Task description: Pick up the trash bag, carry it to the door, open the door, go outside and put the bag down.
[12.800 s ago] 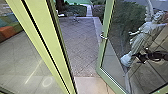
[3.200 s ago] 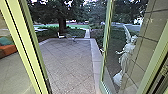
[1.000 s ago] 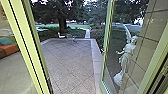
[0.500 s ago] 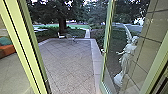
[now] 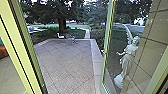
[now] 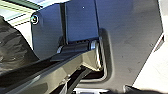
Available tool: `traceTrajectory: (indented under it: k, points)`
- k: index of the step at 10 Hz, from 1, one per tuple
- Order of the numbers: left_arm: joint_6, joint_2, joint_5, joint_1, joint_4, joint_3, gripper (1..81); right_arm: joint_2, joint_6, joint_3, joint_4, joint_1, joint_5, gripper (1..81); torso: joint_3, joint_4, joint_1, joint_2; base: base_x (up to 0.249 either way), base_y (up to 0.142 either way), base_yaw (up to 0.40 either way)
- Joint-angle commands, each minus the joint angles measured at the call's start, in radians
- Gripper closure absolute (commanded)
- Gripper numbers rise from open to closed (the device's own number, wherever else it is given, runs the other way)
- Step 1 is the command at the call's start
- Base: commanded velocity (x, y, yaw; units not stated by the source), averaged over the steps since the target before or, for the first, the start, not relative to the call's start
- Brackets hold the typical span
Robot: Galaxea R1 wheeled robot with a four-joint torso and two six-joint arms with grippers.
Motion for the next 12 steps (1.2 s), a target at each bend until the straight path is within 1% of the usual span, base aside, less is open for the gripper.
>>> traceTrajectory:
  k: [1, 12]
  points:
    - [0.001, -0.007, 0.074, -0.047, 0.004, -0.001, 81.1, 0.019, -0.012, 0.016, -0.017, 0.038, -0.054, 1.0, 0.000, 0.000, 0.000, 0.000, 0.075, 0.000, 0.000]
    - [0.001, -0.007, 0.074, -0.046, 0.002, -0.001, 81.1, 0.022, -0.012, 0.016, -0.018, 0.040, -0.054, 1.0, 0.000, 0.000, -0.003, -0.001, 0.075, 0.000, 0.000]
